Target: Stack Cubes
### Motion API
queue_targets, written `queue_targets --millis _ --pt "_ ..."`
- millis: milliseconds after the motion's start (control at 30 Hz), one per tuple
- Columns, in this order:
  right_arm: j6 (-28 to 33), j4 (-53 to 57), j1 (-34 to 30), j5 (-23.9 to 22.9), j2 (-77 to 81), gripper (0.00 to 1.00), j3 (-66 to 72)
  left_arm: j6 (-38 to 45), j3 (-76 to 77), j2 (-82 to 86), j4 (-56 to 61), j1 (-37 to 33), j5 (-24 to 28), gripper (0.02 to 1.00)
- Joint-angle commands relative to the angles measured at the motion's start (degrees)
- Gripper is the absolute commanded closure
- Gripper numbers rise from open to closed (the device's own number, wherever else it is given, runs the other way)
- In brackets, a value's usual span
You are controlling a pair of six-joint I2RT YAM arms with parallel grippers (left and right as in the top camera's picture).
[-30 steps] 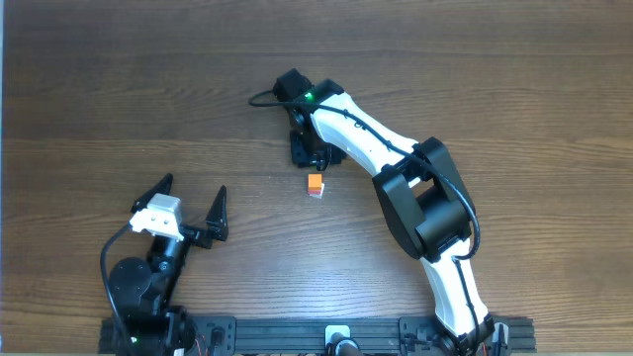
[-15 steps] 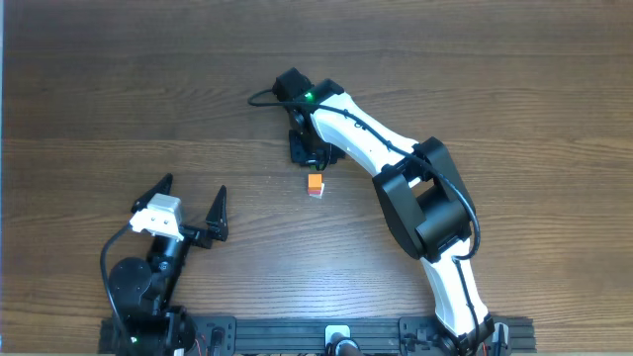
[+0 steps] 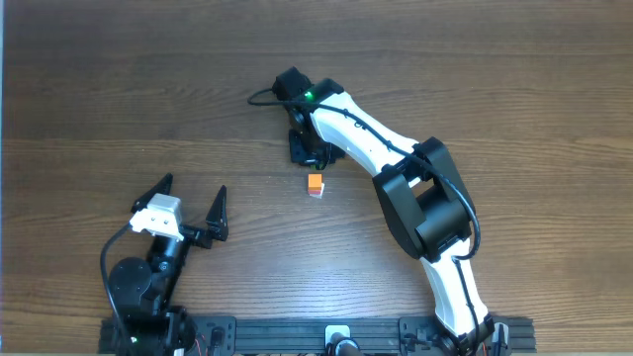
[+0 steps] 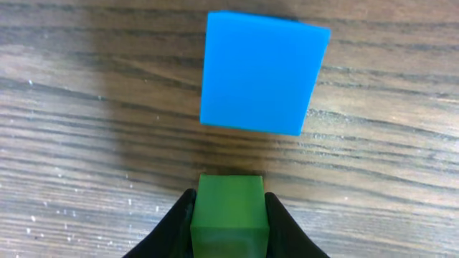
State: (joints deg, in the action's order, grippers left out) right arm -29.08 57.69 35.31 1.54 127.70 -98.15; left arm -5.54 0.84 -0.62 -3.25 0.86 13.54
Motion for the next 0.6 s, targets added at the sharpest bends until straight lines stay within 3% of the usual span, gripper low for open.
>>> queue_targets --millis 33,600 --pt "1.5 1.3 0.4 0.1 -2.5 0.853 -3.7 0.8 -0.5 0.2 0.3 0.3 0.6 0.018" --pt "0.6 15.2 0.5 -3.6 -13.4 0.954 -11.6 0.8 -0.5 0.2 0.3 0.3 0.6 0.018"
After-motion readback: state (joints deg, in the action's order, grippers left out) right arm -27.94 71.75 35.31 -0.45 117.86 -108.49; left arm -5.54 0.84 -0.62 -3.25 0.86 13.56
